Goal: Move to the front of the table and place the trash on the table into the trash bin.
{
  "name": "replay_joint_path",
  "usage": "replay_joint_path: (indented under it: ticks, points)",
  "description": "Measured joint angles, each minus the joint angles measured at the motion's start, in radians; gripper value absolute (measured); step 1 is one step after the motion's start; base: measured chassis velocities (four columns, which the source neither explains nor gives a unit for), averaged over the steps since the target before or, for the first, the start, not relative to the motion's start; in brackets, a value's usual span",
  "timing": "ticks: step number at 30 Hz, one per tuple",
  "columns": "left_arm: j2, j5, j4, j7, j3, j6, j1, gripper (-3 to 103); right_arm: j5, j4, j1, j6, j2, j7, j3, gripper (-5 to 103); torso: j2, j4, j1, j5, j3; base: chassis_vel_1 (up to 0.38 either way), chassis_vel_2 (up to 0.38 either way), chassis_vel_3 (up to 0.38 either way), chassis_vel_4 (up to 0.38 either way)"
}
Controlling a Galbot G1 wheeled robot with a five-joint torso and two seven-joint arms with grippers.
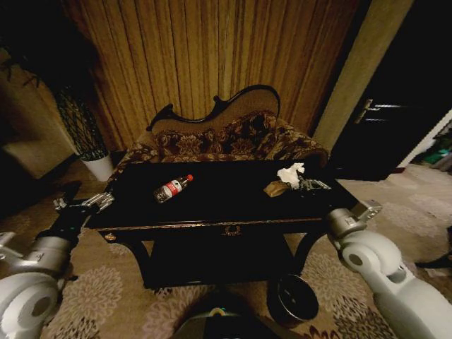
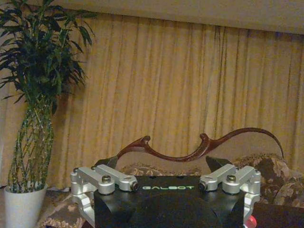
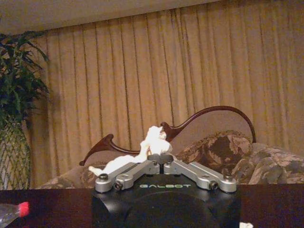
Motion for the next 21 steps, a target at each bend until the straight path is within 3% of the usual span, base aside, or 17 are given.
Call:
replay_joint_path:
  ticks: [12,21]
  points:
    - [-0.002,0.002,0.000,-0.001,0.006,0.002,-0.002,100,-0.004,0.013,-0.006,-0.017,0.006,0.038,0.000,0,0.000,0.0000,0.000,0.0002,0.000,0.040,-0.050,-0.052,0.050]
    - [-0.002,0.003,0.000,-0.001,0.008,0.003,-0.002,100,-0.025,0.011,-0.027,-0.015,0.015,0.039,0.002,0,0.000,0.0003,0.000,0.0001,0.000,0.238,-0.223,-0.214,0.239]
